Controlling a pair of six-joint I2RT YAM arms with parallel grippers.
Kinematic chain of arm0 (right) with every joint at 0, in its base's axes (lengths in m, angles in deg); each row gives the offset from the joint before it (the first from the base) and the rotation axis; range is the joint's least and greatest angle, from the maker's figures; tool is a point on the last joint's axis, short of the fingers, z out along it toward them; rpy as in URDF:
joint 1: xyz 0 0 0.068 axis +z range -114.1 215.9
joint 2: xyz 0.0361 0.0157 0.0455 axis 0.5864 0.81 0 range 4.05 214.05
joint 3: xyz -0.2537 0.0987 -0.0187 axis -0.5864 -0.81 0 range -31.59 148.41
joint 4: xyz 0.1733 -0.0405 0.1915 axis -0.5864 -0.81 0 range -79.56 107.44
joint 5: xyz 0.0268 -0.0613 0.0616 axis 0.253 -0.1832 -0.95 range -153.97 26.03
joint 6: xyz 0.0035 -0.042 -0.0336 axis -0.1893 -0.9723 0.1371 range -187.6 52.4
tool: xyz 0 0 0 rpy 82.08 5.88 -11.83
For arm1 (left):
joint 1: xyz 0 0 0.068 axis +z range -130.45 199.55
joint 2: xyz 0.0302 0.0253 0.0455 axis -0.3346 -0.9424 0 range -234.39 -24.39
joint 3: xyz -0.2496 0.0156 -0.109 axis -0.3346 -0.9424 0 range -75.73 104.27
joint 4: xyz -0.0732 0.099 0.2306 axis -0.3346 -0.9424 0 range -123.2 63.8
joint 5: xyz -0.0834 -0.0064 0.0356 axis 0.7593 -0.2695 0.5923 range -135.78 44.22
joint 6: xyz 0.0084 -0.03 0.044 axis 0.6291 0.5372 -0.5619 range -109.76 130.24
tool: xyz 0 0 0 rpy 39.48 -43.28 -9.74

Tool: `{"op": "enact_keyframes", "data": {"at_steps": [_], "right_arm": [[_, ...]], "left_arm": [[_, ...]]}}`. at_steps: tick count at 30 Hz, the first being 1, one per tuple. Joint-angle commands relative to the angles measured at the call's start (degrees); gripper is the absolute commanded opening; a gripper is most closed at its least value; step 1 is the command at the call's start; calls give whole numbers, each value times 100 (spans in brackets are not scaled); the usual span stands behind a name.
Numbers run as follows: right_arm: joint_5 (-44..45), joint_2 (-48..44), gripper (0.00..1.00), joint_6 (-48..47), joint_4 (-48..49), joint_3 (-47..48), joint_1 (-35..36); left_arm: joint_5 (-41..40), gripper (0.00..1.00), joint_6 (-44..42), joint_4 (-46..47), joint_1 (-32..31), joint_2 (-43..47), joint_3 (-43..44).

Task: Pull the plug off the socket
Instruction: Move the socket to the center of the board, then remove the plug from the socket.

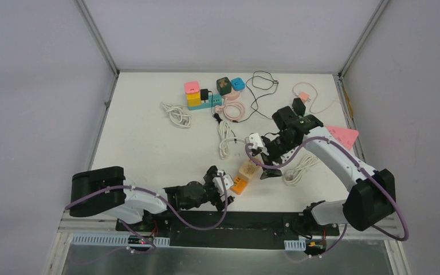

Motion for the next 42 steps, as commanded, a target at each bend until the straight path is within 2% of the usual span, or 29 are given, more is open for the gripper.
{"op": "enact_keyframes", "data": {"at_steps": [1, 6, 10, 16, 20, 24, 29, 34, 36, 40, 42], "right_arm": [[-153, 249, 100, -974, -646, 305, 180], [9, 204, 100, -1216, -245, 44, 432], [118, 272, 100, -888, 510, -115, 580], [327, 262, 100, 304, 1268, -172, 596], [417, -188, 100, 1082, 1551, -464, 596], [604, -500, 100, 1988, 1777, -656, 593], [742, -609, 100, 2975, 2017, -800, 587], [1259, -497, 100, 4590, 2565, -826, 587], [1495, -459, 100, 5078, 2671, -797, 582], [1747, -492, 100, 5598, 2805, -913, 591], [1905, -418, 100, 5804, 2763, -878, 604]], "left_arm": [[45, 93, -161, 446, -137, -260, 155], [110, 92, -281, 1109, -210, -791, 162], [42, 90, -342, 1955, -275, -1376, 214], [-671, 91, -431, 2565, -430, -2191, 506], [-1168, 91, -456, 3008, -586, -2650, 585], [-1625, 86, -307, 3355, -660, -3070, 616], [-1910, 73, -151, 3468, -670, -3341, 637], [-1969, 56, -52, 3467, -679, -3356, 604], [-1951, 47, -10, 3466, -679, -3371, 599], [-1906, 20, 83, 3470, -677, -3407, 607], [-1921, 12, 95, 3466, -679, -3421, 616]]}}
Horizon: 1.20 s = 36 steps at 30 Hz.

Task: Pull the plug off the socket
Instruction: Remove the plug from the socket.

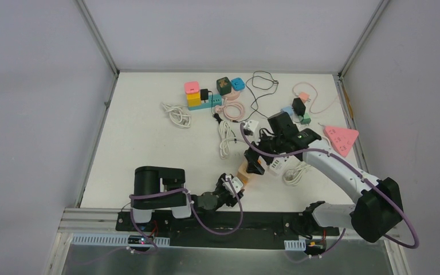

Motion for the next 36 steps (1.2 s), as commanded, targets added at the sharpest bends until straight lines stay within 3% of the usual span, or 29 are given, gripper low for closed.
{"op": "enact_keyframes", "data": {"at_steps": [1, 5, 20, 25, 30, 36], "right_arm": [[495, 121, 100, 984, 222, 43, 41], [716, 260, 100, 1047, 163, 75, 218], [1797, 582, 100, 974, 534, -97, 1055], [2212, 633, 93, 1033, 597, -132, 1085], [2263, 776, 77, 1066, 544, -19, 1084], [1739, 792, 30, 1072, 466, 49, 977]], "left_arm": [[-121, 9, 140, 149, -34, -111, 3], [-215, 0, 210, 146, -30, -86, 56], [-458, 0, 413, 143, -34, -138, 220], [-727, 0, 458, 146, -34, -124, 220], [-894, 0, 437, 144, -34, -54, 211], [-819, 0, 426, 143, -34, -116, 202]]}}
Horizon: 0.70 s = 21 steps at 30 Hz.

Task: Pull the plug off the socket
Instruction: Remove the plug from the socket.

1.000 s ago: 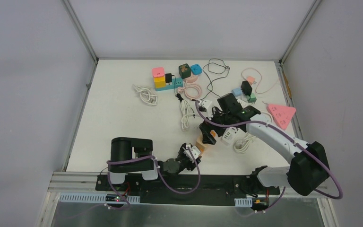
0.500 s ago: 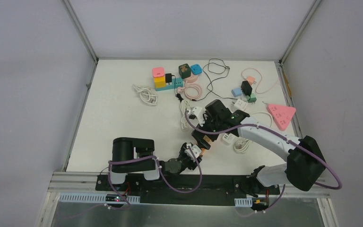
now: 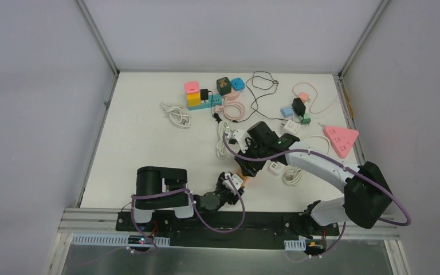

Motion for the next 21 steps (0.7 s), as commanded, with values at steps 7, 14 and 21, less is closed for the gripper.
{"op": "enact_keyframes", "data": {"at_steps": [7, 14, 21], "right_arm": [[98, 157, 0, 207, 279, 57, 410], [27, 426, 0, 324, 173, 309, 532], [-573, 500, 0, 250, 1, 268, -361]], "left_arm": [[-435, 0, 112, 197, -31, -6, 53], [-522, 0, 114, 198, -28, 100, -99], [-234, 0, 15, 201, -29, 39, -98]]}}
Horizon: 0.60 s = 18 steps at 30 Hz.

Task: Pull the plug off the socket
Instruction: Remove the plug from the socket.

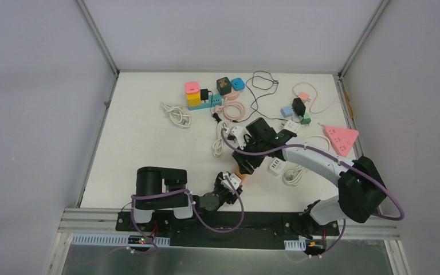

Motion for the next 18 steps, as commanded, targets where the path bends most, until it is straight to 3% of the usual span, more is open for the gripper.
{"op": "enact_keyframes", "data": {"at_steps": [1, 5, 11, 18], "right_arm": [[-385, 204, 0, 154, -17, 23, -315], [-528, 86, 0, 107, 85, -73, -223], [-340, 101, 0, -44, 234, -115, 536], [-119, 44, 0, 0, 78, 24, -6]], "left_arm": [[86, 0, 7, 178, 37, 61, -22], [43, 0, 105, 173, 34, 171, -107], [-60, 0, 152, 180, 38, 225, -188], [-179, 0, 191, 177, 34, 172, -190]]}}
